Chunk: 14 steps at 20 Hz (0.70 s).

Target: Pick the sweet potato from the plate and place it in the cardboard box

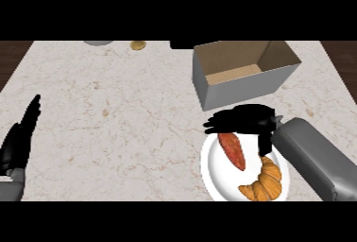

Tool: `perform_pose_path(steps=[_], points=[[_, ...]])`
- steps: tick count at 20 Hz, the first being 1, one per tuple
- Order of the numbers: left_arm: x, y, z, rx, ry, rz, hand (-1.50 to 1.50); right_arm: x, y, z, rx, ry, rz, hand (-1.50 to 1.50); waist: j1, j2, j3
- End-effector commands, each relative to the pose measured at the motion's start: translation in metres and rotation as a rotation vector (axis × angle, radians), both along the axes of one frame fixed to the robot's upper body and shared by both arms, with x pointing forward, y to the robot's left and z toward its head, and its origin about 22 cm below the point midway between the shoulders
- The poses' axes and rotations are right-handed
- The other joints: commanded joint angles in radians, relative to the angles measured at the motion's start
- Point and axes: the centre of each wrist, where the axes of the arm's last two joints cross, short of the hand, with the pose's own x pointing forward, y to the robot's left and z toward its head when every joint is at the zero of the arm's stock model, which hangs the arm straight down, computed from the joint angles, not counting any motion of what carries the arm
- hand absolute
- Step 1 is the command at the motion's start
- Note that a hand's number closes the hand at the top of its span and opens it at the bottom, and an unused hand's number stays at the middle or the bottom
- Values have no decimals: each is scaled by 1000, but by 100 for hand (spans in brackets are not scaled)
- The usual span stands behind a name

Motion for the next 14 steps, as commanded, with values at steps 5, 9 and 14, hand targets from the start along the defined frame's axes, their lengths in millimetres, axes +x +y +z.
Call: perform_pose_path(steps=[5, 9, 14], points=[[7, -1, 2, 3, -9, 19, 0, -14, 4, 8, -13, 65, 82, -150, -1, 1, 0], [-4, 1, 6, -17, 1, -2, 0, -28, 2, 3, -104, 9, 58, -150, 1, -1, 0], [14, 11, 2, -2, 10, 6, 0, -34, 10, -24, -142, 11, -6, -150, 1, 2, 0]])
